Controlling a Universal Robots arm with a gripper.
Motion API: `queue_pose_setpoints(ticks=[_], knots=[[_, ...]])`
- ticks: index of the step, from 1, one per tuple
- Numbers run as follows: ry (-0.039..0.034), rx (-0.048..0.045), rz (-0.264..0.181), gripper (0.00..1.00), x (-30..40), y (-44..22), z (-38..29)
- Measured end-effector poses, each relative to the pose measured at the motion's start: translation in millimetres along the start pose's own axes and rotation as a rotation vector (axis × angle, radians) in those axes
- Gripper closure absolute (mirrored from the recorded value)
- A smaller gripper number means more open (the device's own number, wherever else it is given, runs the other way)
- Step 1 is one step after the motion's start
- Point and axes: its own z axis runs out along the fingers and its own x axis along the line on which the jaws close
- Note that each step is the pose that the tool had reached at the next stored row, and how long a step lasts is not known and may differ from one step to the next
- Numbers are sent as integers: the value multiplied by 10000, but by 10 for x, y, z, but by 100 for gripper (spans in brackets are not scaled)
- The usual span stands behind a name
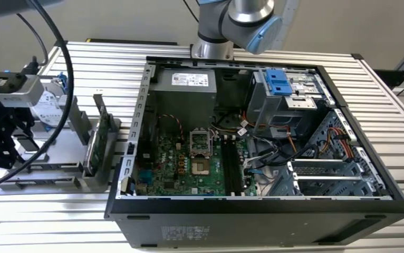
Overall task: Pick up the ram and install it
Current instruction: 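Pick up the ram and move it above insertion slot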
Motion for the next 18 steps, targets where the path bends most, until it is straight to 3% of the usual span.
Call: queue_pose_setpoints(ticks=[7,18], knots=[[0,17,0,0,0,0,9],[-1,18,-1,0,-6,-4,88]])
